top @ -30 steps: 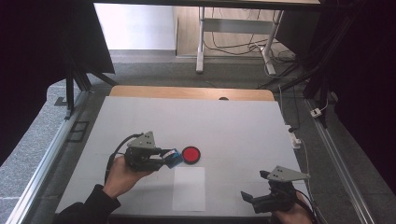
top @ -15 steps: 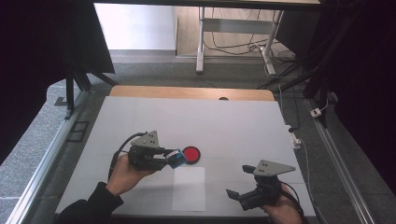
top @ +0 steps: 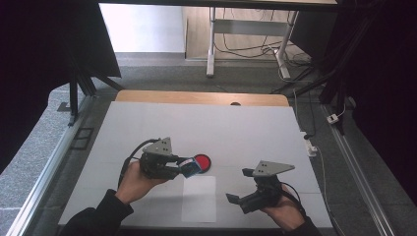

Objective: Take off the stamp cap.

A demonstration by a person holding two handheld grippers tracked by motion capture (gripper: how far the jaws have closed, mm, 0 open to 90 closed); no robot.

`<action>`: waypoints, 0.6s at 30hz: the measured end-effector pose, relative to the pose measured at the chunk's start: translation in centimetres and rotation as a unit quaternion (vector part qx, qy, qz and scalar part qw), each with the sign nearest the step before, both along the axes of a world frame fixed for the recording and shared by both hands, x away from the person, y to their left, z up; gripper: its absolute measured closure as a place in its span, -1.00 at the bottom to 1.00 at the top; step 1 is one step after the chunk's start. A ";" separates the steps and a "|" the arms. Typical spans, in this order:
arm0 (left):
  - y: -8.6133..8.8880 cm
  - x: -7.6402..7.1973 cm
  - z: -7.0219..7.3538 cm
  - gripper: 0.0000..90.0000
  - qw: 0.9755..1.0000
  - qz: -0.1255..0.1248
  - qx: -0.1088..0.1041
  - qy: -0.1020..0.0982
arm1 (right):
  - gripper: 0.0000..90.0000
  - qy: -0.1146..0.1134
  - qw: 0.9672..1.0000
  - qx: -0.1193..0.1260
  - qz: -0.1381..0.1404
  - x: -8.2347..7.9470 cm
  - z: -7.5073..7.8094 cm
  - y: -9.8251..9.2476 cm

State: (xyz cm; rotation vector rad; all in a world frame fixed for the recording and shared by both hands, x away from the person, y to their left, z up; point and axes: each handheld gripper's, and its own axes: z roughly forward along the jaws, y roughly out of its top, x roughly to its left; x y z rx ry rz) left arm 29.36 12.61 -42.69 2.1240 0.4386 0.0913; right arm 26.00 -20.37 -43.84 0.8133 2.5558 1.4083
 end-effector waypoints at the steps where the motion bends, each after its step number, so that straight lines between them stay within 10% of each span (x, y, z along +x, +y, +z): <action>1: 0.0 0.1 0.0 0.54 1.000 -0.002 0.002 -0.001 | -1.00 0.002 1.000 -0.004 0.005 0.1 0.0 0.3; 18: -0.5 -0.2 -0.7 0.55 0.999 -0.030 0.002 -0.014 | -1.00 0.010 0.995 -0.045 0.087 1.2 -0.9 5.1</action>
